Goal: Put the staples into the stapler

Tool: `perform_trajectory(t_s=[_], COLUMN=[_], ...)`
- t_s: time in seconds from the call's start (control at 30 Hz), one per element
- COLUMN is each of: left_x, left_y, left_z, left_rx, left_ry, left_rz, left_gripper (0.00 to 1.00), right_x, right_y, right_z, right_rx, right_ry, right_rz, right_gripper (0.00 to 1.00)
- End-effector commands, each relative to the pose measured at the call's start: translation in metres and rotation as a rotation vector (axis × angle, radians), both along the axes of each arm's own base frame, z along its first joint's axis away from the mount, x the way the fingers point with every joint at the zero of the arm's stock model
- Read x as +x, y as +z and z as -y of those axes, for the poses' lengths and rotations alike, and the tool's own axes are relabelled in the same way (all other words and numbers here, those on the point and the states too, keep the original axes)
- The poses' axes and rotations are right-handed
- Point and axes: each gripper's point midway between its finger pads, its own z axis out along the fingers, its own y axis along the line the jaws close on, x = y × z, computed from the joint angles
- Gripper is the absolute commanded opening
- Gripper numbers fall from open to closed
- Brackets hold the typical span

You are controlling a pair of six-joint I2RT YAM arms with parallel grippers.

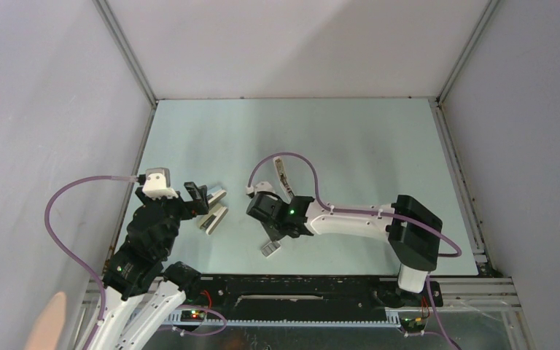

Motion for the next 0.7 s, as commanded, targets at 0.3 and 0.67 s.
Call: perform_trajectory(t_s=[0.3, 0.67], left_x=[0.004, 0.004], left_y=[0.004, 0.004], left_z=[0.001, 0.001], left_rx=[-0.001, 0.0], left_ry=[-0.002, -0.003], left_rz=[0.017, 0.016], left_gripper=[0.98, 0.98], right_x=[-0.022, -0.032], right_y=[-0.028, -0.042], right_z=[-0.025, -0.026], right_rx=[0.024, -0.002], right_ry=[0.084, 0.085], right_rz=[-0.105, -0.129], right_gripper=[0.31, 0.38])
